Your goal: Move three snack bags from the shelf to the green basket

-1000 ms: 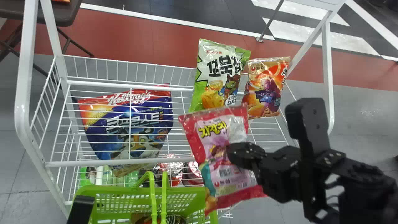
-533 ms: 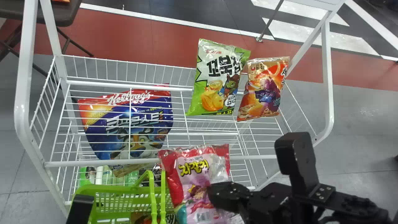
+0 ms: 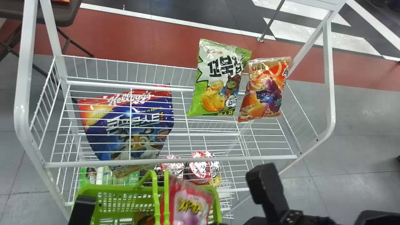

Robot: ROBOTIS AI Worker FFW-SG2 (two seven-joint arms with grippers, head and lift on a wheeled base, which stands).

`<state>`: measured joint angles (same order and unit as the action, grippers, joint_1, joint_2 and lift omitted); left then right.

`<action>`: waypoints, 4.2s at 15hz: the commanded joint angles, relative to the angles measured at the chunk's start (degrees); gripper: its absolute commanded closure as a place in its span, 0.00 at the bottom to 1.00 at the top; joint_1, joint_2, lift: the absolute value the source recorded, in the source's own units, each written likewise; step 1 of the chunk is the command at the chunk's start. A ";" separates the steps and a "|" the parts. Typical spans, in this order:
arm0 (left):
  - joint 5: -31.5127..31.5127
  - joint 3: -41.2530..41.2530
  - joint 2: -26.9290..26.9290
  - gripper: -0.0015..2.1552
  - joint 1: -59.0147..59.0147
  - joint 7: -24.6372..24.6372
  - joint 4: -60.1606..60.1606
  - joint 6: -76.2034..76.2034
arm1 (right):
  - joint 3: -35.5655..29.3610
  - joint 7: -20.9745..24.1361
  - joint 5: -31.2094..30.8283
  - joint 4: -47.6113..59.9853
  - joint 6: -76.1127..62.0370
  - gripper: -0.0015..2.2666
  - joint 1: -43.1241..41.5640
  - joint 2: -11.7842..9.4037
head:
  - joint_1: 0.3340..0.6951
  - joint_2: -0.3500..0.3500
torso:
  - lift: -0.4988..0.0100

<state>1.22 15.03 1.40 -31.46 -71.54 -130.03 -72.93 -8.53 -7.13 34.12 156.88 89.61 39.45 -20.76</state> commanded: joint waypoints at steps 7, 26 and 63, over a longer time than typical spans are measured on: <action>-0.26 0.18 0.18 0.95 -0.18 0.00 -0.66 -0.86 | 12.31 0.80 -12.76 -16.35 -3.34 0.93 -1.57 -1.39 | 1.00 0.00 | 0.90; -0.70 0.61 -0.17 0.95 -0.18 0.62 -0.04 -0.33 | -10.01 -12.03 -7.40 -22.67 -50.45 0.03 -13.52 5.56 | 1.00 0.00 | 0.90; -0.43 -0.44 -0.09 0.95 0.52 0.97 1.36 0.02 | -22.84 -7.28 -0.63 -18.45 -52.56 0.99 -11.41 8.46 | 1.00 0.00 | 0.90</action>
<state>0.69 14.72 1.32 -30.93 -70.70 -128.74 -72.96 -28.21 -12.96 29.10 133.12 27.90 26.02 -13.46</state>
